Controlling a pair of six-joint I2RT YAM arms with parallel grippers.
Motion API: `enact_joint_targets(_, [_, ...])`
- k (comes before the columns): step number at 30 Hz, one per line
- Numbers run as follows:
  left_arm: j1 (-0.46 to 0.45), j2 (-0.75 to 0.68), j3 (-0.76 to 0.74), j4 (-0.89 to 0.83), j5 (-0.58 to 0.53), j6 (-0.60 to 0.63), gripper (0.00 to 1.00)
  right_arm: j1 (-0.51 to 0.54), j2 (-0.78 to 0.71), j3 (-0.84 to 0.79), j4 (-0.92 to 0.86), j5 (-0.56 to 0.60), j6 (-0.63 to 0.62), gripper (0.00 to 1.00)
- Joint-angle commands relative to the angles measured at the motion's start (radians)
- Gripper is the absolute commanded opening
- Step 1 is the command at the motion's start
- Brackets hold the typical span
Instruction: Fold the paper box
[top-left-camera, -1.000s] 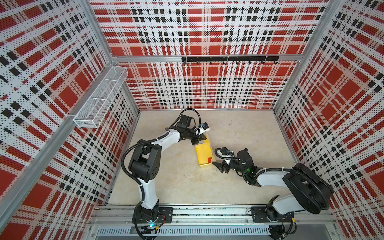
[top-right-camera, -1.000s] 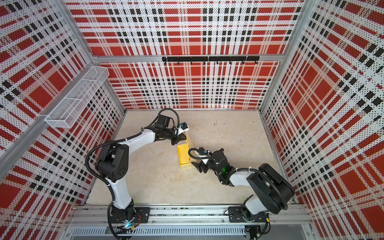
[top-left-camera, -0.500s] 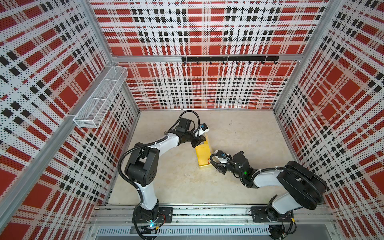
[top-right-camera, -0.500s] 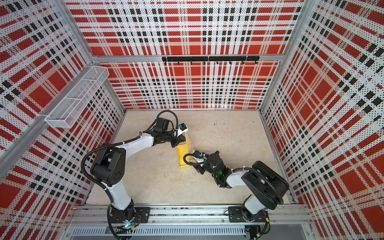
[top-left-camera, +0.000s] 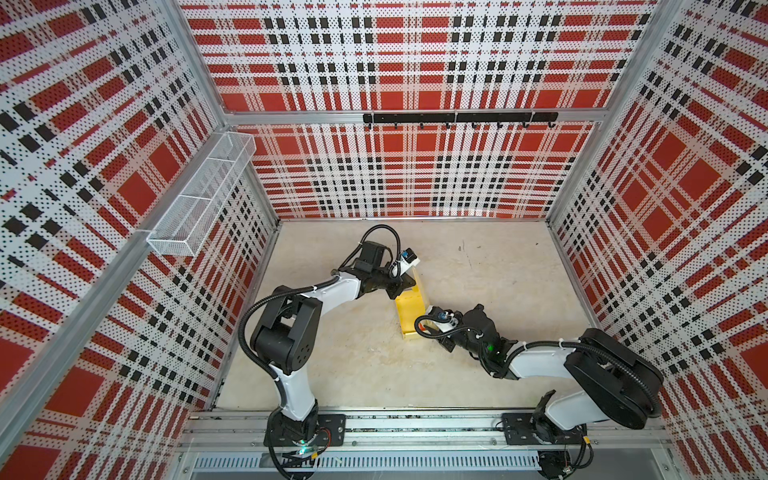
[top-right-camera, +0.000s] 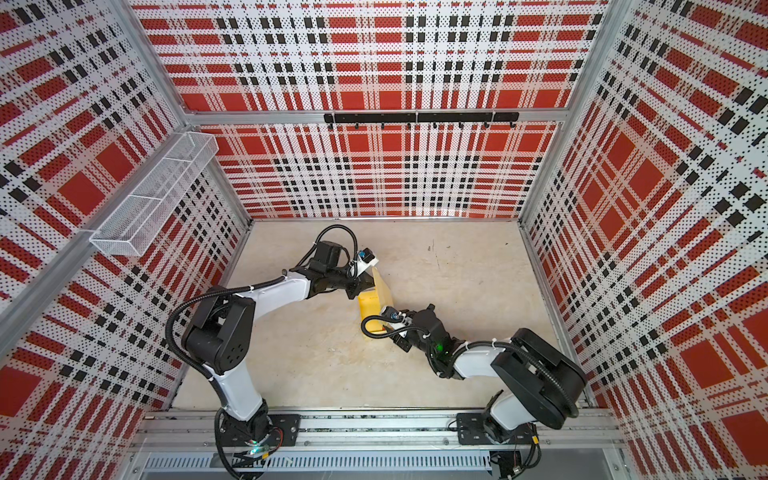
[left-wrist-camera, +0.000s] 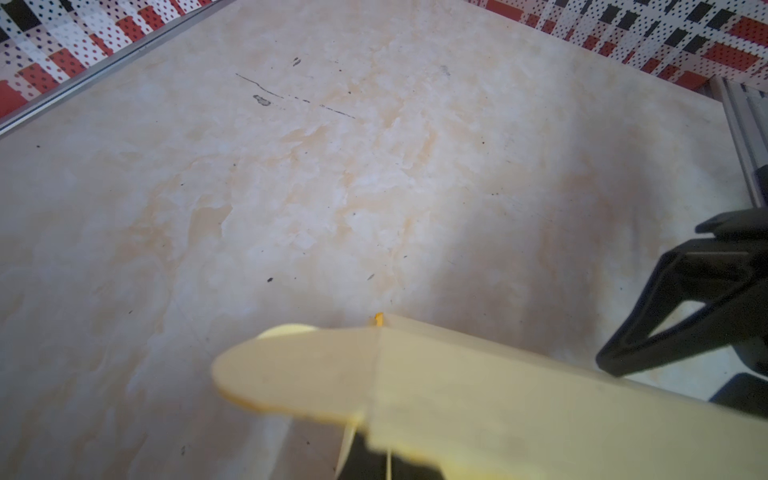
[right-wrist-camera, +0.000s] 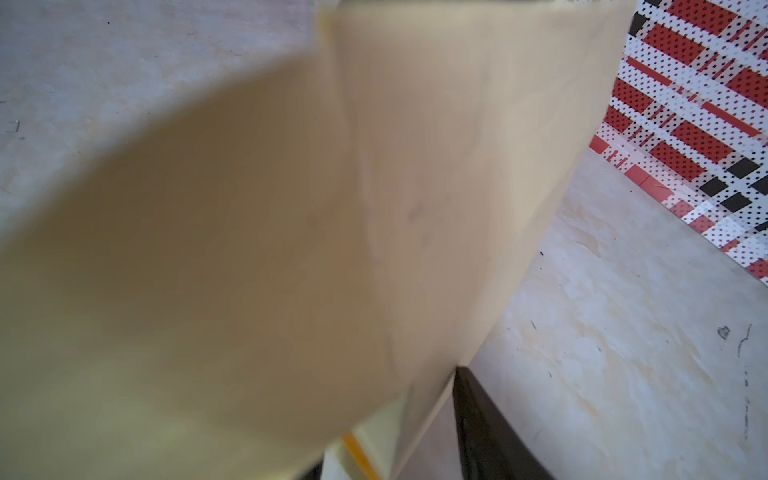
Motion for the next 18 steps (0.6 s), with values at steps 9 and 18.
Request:
enact_joint_targets(9, [-0.008,0.003,-0.069,0.029,0.025,0.014,0.05,0.001,-0.060,0.035,-0.079,0.035,-0.054,0.39])
enact_joint_targets(18, [0.027,-0.033,-0.144,0.104,0.057,-0.074,0.07,0.047,-0.036,0.097,-0.183,0.053,-0.110,0.36])
